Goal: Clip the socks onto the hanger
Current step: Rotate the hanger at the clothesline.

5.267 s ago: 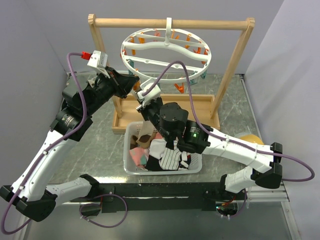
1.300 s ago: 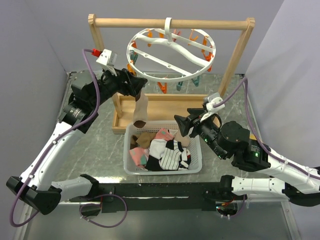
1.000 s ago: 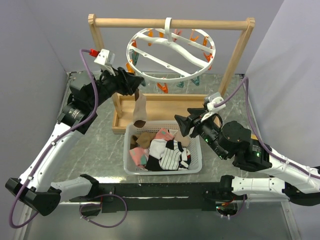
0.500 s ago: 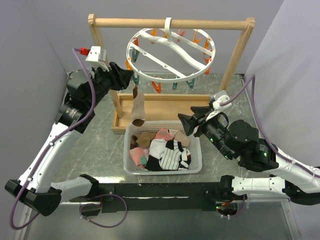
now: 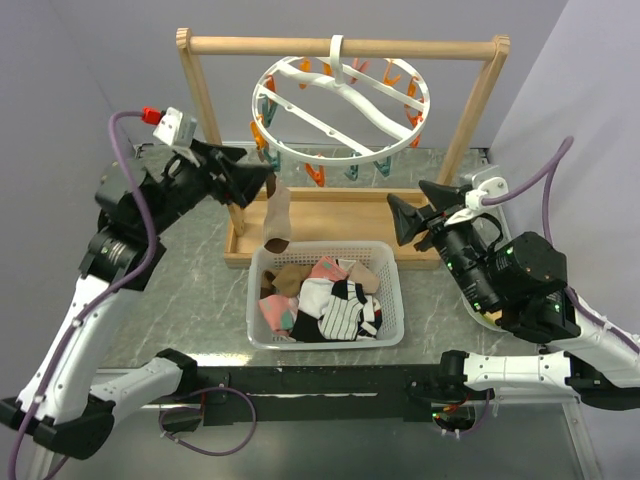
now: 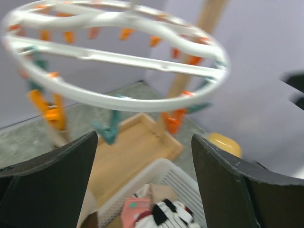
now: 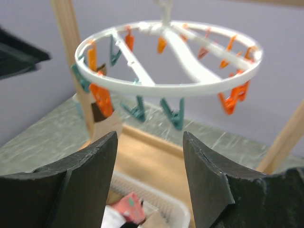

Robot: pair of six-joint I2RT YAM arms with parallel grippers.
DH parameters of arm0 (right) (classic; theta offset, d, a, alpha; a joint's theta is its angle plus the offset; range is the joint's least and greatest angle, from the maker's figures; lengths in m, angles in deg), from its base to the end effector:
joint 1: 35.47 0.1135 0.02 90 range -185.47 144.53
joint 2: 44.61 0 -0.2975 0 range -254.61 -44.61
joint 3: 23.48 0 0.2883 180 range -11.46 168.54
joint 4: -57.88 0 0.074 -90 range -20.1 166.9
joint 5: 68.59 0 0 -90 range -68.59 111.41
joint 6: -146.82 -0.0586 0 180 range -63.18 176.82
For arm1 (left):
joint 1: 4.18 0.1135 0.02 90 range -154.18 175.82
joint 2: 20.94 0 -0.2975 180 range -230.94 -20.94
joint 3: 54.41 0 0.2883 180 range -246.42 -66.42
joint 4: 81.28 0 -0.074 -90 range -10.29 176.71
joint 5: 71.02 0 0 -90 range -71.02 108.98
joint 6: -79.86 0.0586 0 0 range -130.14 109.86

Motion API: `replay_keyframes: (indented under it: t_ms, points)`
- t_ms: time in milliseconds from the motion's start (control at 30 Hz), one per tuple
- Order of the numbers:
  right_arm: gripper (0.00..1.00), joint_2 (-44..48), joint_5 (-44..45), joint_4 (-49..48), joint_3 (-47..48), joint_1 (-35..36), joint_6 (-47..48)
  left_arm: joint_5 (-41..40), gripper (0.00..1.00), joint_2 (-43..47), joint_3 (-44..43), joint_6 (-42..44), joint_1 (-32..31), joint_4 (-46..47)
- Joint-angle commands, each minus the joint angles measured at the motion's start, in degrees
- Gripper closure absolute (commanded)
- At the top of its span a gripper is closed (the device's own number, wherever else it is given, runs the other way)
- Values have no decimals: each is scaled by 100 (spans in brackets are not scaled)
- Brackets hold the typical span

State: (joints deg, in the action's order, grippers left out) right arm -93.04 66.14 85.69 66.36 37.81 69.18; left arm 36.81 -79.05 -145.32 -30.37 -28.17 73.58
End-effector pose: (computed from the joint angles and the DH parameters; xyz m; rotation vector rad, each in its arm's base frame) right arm 0.0830 0.1330 0.5540 -0.3708 1.3631 0.3624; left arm 0.2063 -0.1114 0.5396 0.3133 1.4676 -0.8504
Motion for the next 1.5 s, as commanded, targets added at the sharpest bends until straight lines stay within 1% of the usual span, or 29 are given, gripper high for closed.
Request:
replay_keyframes:
  t_ms: [0,33,67,167,233,300,367,400,467,500,567,667,700,767,833,900,933,967,1033,1067,1167,1467]
  points:
    - [34,0,404,-1496,102,38,1380,2310,17,230,146,-182,-1,441]
    - [34,-26,440,-1561,102,20,1540,2505,19,204,190,-314,-9,555]
    - [34,-79,475,-1797,102,11,1681,2750,19,160,251,-489,-53,713]
    - [34,-228,493,-1790,242,2,1770,2666,19,-60,217,-342,-316,575]
    - [34,-273,536,-1729,260,-6,1709,2551,22,-226,208,-298,-440,548]
    - [34,-317,607,-1781,181,-15,1717,2279,25,-324,234,-297,-589,618]
    - [34,-334,668,-1834,146,-15,1682,2121,26,-464,243,-228,-729,671]
    - [34,-343,669,-1817,146,-24,1665,1841,26,-552,225,-210,-765,671]
    - [34,-370,634,-1694,172,-24,1533,1611,27,-631,164,-166,-809,688]
    - [34,-378,607,-1659,189,-33,1480,1349,28,-675,155,-148,-827,706]
    - [34,-396,546,-1606,181,-33,1323,1163,28,-702,111,-139,-836,741]
    - [34,-431,484,-1342,155,-24,1138,741,31,-702,120,-183,-827,767]
    - [34,-440,475,-1333,146,-24,1111,496,33,-719,111,-183,-835,741]
    - [34,-457,449,-1289,119,-24,988,241,35,-728,76,-139,-827,680]
    - [34,-457,423,-1219,111,-33,918,-180,40,-728,58,-69,-835,627]
    - [34,-466,405,-1123,110,-33,803,-419,44,-728,49,-16,-827,522]
    - [34,-449,405,-1096,102,-24,768,-716,45,-737,49,-34,-809,495]
    - [34,-449,388,-1070,110,-33,707,-841,46,-720,58,-42,-801,460]
    - [34,-440,344,-982,119,-24,645,-1069,45,-702,93,-69,-757,451]
    - [34,-431,317,-955,128,-24,593,-1323,46,-702,93,-78,-739,416]
    - [34,-422,273,-850,154,-15,487,-1606,47,-737,23,-52,-660,381]
    - [35,-387,106,-560,268,2,197,-2011,46,-930,-223,45,-432,355]
